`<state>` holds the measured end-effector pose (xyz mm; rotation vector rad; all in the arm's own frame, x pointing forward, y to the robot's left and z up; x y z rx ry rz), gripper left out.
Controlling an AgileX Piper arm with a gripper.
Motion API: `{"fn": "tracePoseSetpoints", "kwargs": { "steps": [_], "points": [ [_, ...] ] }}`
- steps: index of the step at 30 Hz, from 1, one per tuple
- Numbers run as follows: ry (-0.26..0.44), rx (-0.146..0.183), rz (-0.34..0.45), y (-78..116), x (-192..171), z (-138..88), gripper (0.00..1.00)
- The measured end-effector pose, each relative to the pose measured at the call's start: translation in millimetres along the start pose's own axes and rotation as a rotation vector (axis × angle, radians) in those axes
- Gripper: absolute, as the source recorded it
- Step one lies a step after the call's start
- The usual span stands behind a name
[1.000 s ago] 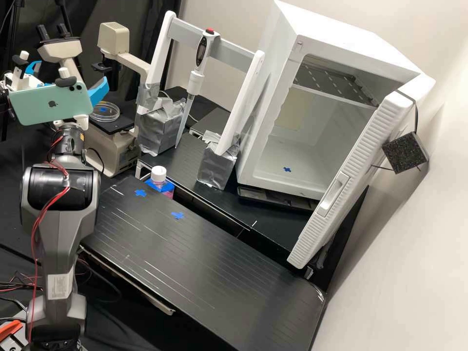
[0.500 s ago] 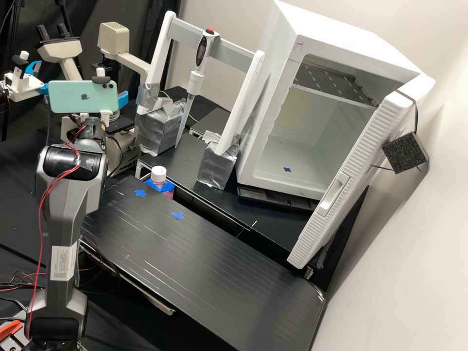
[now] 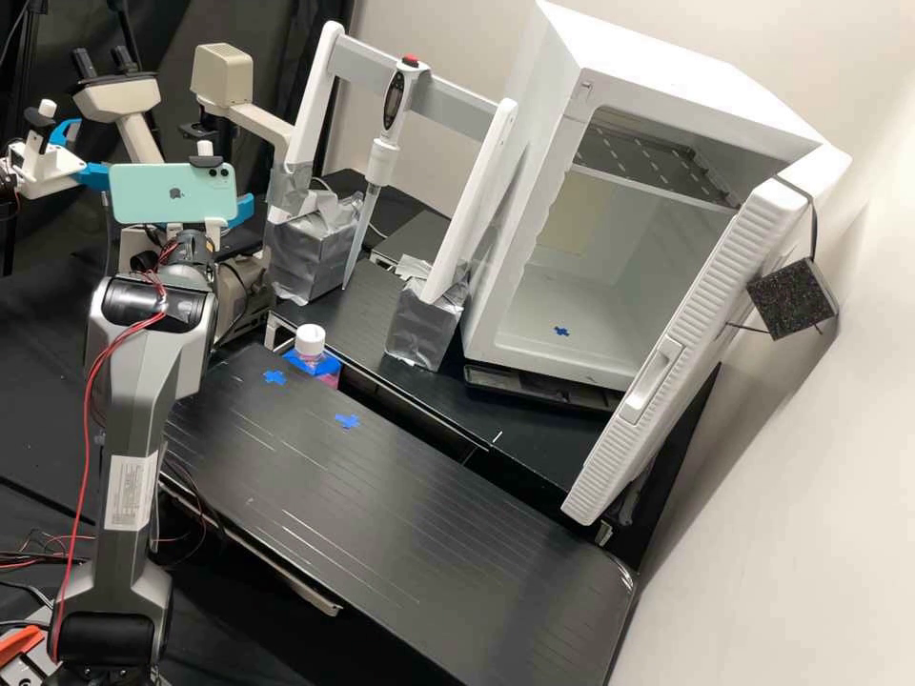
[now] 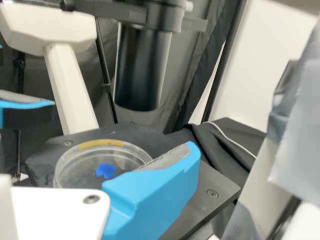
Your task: Move the petri dish to the bench
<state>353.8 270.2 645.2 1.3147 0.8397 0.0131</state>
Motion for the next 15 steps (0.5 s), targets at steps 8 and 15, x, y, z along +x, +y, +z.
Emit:
{"fn": "tracePoseSetpoints", "kwargs": {
  "steps": [8,15],
  "points": [
    [-0.016,0.049,-0.037,-7.7,11,16,1.00],
    [-0.024,0.081,-0.062,-11.0,11,19,1.00]
  ]
}}
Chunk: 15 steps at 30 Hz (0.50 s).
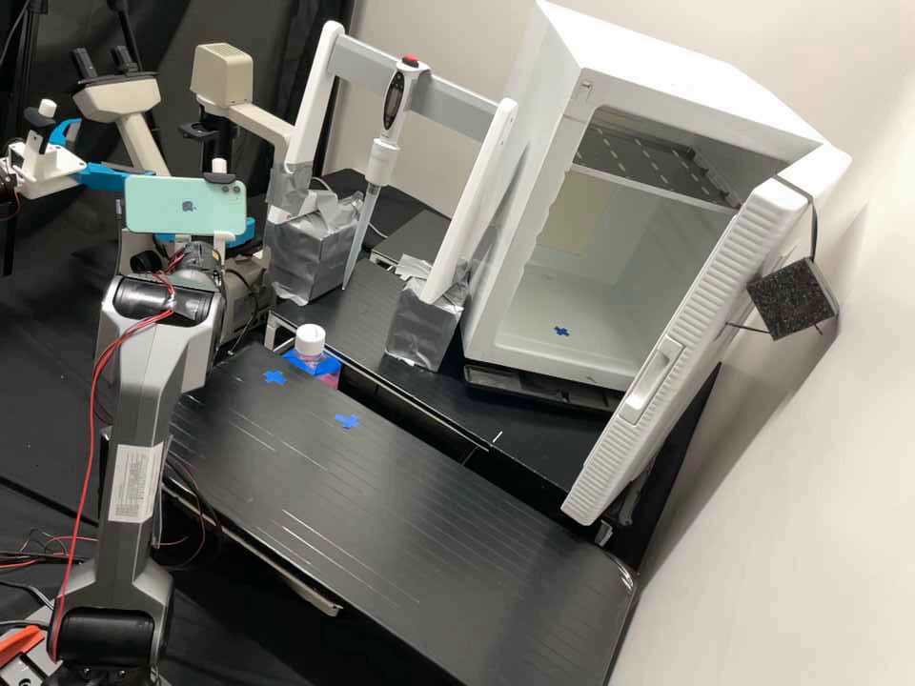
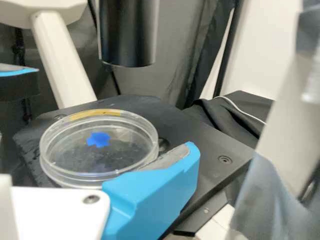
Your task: Move the petri dish to the bench
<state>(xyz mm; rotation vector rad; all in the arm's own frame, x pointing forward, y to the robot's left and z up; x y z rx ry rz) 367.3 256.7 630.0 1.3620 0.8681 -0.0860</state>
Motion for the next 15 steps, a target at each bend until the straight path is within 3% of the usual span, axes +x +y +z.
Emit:
{"fn": "tracePoseSetpoints", "kwargs": {
  "steps": [1,15],
  "points": [
    [0.002,-0.003,-0.003,-0.3,0.0,-0.2,0.00],
    [0.008,0.002,-0.008,-0.7,0.0,-0.7,0.00]
  ]
}}
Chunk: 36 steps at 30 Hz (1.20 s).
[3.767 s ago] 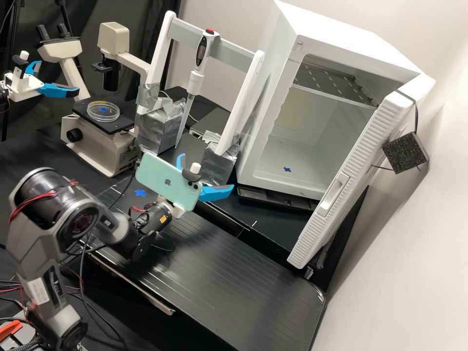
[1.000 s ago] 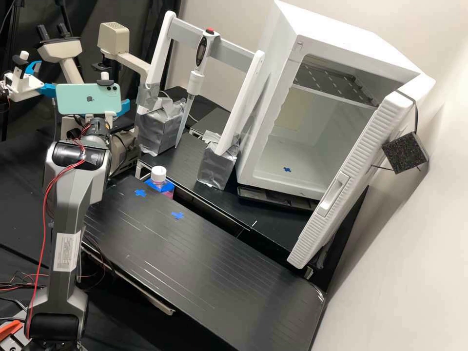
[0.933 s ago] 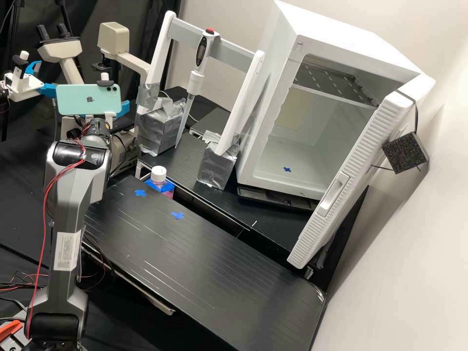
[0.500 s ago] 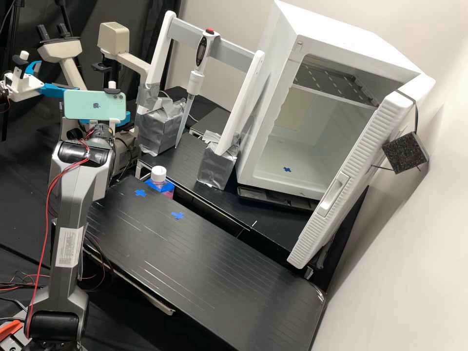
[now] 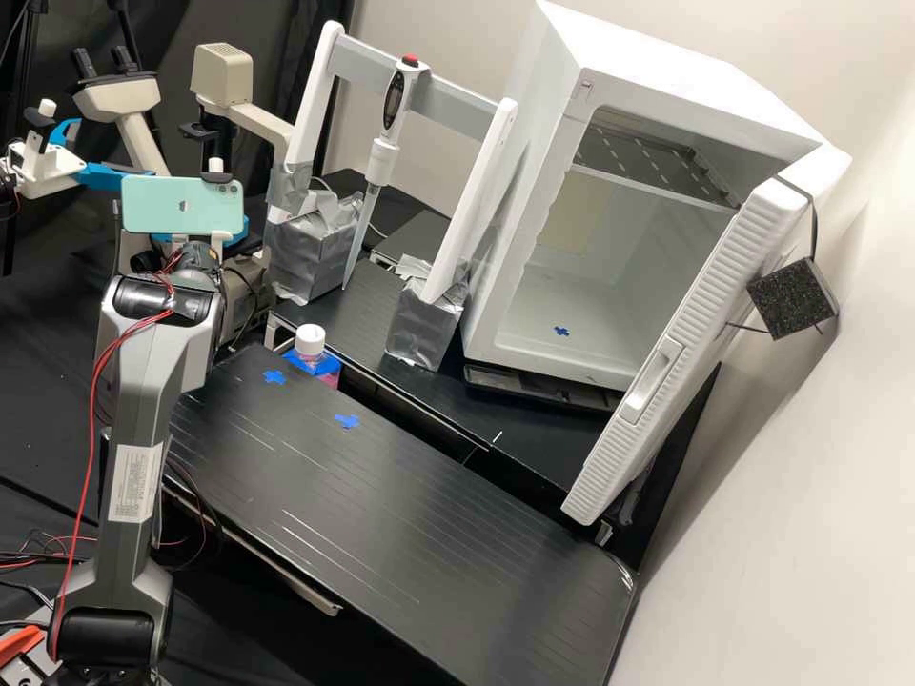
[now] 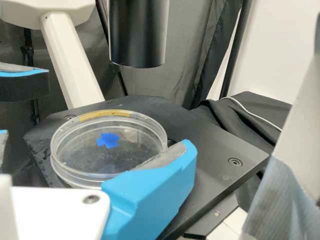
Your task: Move the petri dish to the bench
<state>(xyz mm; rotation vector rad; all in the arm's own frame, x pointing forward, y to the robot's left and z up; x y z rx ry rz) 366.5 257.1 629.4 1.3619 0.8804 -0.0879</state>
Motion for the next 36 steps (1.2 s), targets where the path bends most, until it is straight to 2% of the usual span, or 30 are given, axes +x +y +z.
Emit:
{"fn": "tracePoseSetpoints", "kwargs": {
  "steps": [17,36],
  "points": [
    [0.000,0.000,0.000,0.0,0.0,0.0,0.00],
    [0.018,-0.019,-0.001,-1.9,-0.9,-0.3,0.00]
  ]
}}
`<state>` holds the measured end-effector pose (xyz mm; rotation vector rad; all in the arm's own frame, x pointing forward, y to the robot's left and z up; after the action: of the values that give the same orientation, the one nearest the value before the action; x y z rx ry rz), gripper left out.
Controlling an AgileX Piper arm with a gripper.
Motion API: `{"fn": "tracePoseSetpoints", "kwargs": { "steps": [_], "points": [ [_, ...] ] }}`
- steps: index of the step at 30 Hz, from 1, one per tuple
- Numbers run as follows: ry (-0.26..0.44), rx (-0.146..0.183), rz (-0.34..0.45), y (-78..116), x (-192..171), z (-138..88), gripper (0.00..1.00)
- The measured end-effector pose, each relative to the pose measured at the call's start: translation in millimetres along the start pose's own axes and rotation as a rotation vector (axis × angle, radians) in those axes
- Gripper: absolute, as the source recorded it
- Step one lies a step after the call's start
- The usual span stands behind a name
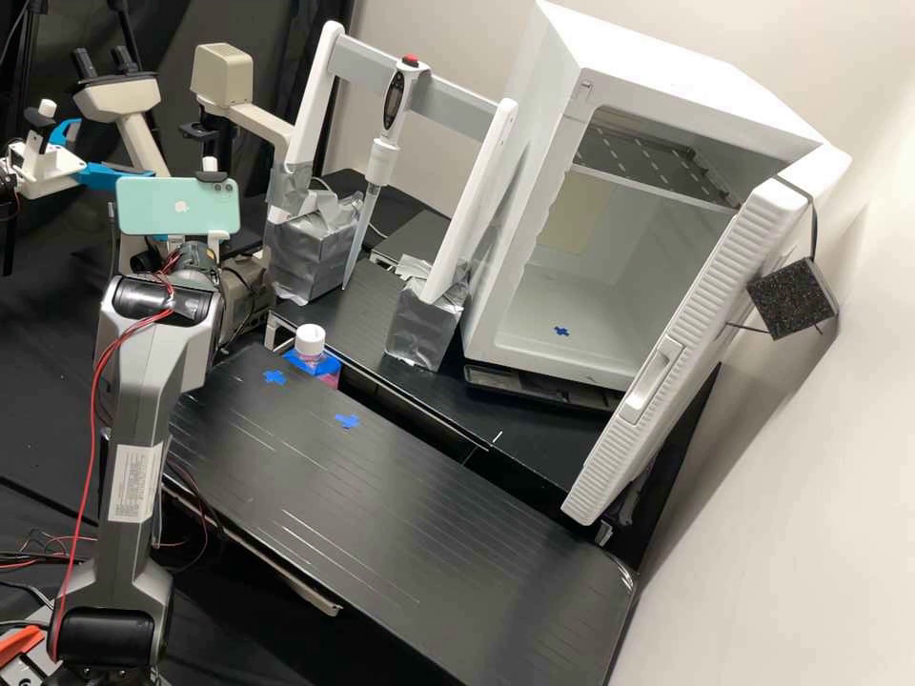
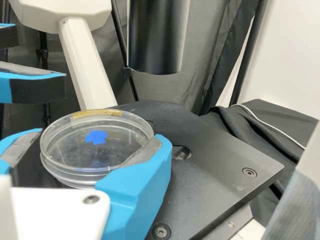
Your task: Move the petri dish to the bench
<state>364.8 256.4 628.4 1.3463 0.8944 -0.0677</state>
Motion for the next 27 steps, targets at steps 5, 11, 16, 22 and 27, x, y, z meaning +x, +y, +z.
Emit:
{"fn": "tracePoseSetpoints", "kwargs": {
  "steps": [5,11,16,22,27],
  "points": [
    [0.009,-0.002,0.010,-4.3,-5,2,0.00],
    [-0.011,0.006,0.019,-3.7,-24,0,0.00],
    [-0.048,-0.025,0.039,-1.3,-49,-2,0.00],
    [-0.008,-0.076,0.115,1.2,-93,-11,0.00],
    [0.043,-0.093,0.217,1.3,-143,-10,0.00]
  ]
}}
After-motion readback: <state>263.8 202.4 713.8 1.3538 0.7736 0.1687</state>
